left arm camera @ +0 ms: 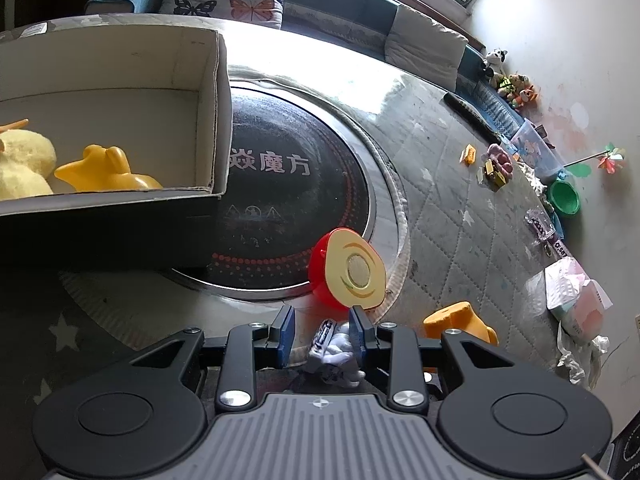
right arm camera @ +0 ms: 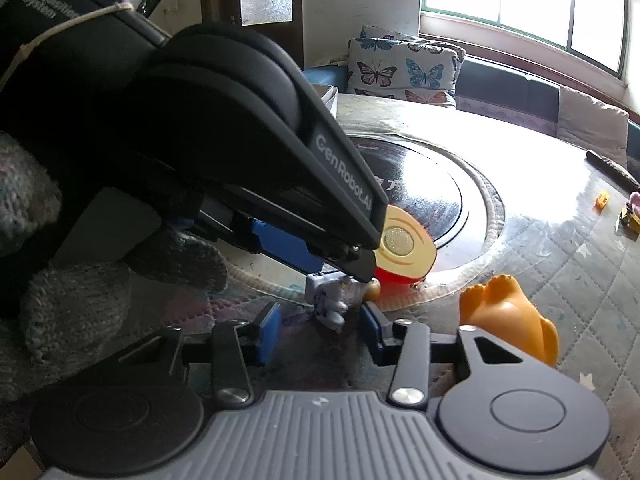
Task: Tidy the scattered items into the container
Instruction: 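Close the right gripper on the white astronaut figure, then carry the astronaut over the white box and open the right gripper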
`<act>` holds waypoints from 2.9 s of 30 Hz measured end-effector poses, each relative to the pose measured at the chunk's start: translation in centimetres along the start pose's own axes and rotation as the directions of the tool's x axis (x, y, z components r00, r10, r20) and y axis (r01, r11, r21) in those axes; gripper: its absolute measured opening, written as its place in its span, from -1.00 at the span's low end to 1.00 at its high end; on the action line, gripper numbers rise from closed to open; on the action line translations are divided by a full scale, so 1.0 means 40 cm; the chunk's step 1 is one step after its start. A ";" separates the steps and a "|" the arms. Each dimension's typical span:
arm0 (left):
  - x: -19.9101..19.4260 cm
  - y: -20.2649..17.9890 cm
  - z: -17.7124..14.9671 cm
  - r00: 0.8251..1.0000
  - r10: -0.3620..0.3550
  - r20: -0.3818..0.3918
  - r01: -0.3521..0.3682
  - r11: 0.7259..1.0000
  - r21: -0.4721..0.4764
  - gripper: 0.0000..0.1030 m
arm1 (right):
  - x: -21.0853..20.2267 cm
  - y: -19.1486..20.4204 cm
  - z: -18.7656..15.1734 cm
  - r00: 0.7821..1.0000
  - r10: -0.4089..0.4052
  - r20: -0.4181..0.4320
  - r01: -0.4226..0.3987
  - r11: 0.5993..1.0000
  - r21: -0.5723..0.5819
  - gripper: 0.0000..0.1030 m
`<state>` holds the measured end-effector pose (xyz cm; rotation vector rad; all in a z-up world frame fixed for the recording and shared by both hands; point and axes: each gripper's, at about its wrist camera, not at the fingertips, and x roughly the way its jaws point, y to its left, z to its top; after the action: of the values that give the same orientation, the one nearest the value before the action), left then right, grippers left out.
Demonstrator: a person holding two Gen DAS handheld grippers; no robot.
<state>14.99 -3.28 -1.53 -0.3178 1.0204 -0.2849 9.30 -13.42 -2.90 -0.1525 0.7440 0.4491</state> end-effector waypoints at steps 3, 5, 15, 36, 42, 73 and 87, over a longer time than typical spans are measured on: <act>0.003 0.004 0.005 1.000 -0.005 -0.004 0.005 1.000 -0.005 -0.37 | 0.000 -0.009 -0.001 1.000 -0.005 0.003 0.005 1.000 0.011 -0.42; 0.006 0.007 0.007 1.000 -0.010 -0.007 0.010 1.000 -0.012 -0.37 | 0.000 -0.015 -0.001 1.000 -0.006 0.005 0.006 1.000 0.020 -0.49; 0.014 0.016 0.020 1.000 -0.024 -0.017 0.023 0.999 -0.039 -0.34 | -0.003 -0.018 0.000 1.000 -0.001 0.005 0.001 1.000 0.026 -0.55; 0.023 0.015 0.015 0.997 -0.070 -0.045 0.069 0.997 -0.022 -0.37 | -0.004 -0.019 0.000 1.000 0.000 0.012 -0.001 1.000 0.030 -0.52; 0.005 0.026 0.005 0.995 -0.091 -0.031 0.090 0.995 -0.040 -0.40 | -0.009 -0.011 0.001 1.000 0.008 0.013 -0.008 1.000 0.014 -0.59; -0.134 0.225 0.176 0.976 -0.020 0.216 0.065 0.977 -0.203 -0.43 | 0.112 0.103 0.260 0.985 0.124 0.117 -0.098 0.974 -0.203 -0.61; -0.117 0.234 0.154 0.981 -0.009 0.194 0.052 0.974 -0.221 -0.44 | 0.064 0.084 0.223 0.986 0.091 0.141 -0.062 0.978 -0.198 -0.39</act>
<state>18.80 7.85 1.48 -0.5565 0.8581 -0.1623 14.96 -6.96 1.94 -0.2698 0.5590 0.5999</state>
